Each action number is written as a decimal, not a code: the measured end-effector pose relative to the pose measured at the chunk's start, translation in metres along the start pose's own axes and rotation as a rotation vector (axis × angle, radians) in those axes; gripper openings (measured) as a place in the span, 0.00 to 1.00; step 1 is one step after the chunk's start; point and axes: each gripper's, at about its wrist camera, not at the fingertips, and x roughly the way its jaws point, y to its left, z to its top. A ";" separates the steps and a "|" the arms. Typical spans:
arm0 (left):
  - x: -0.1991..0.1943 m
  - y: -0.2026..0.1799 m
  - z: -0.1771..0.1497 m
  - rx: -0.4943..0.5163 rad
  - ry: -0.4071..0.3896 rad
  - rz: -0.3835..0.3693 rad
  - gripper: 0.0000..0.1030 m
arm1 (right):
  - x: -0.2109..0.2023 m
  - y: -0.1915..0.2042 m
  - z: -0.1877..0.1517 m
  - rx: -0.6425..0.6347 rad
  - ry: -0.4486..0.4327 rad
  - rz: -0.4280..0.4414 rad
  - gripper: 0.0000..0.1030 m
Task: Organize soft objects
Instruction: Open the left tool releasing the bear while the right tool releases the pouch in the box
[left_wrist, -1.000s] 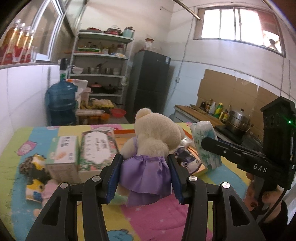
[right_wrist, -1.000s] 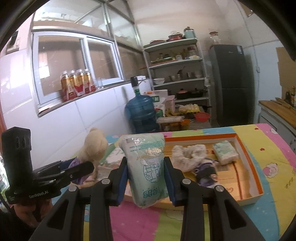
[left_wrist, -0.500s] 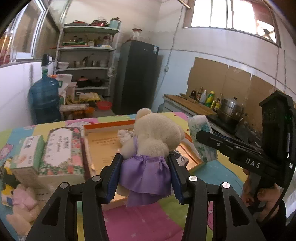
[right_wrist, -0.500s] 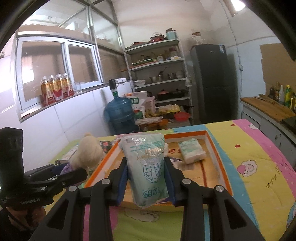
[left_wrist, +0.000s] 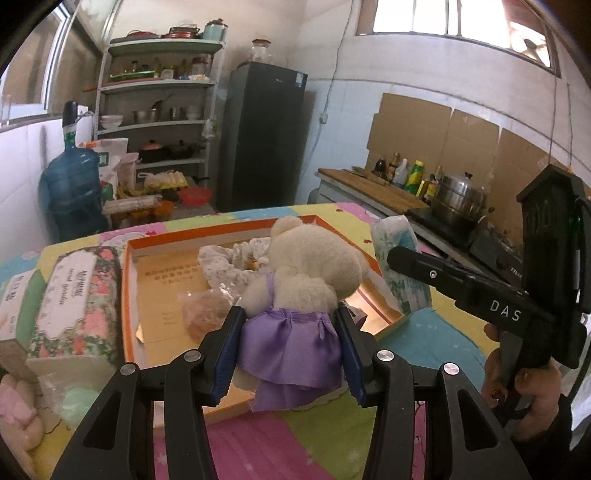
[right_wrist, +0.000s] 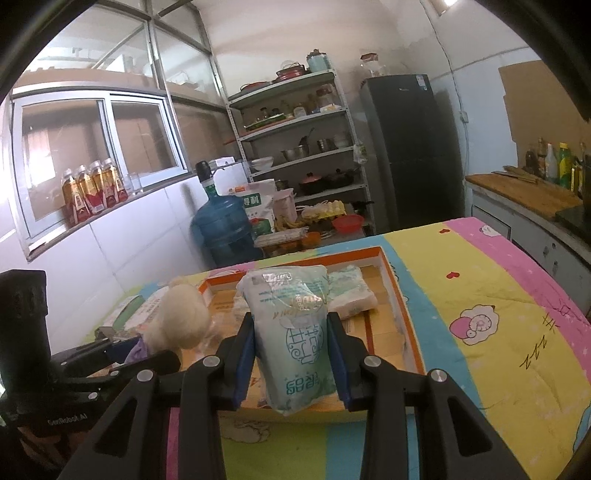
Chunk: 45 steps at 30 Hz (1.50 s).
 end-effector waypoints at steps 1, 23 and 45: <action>0.003 -0.001 0.000 0.001 0.004 0.002 0.49 | 0.002 -0.002 0.000 0.001 0.003 -0.003 0.36; 0.053 0.000 -0.005 0.006 0.108 0.043 0.49 | 0.045 -0.023 -0.008 0.031 0.115 -0.038 0.36; 0.056 0.008 -0.009 -0.044 0.133 0.008 0.63 | 0.067 -0.026 -0.008 0.050 0.203 -0.038 0.50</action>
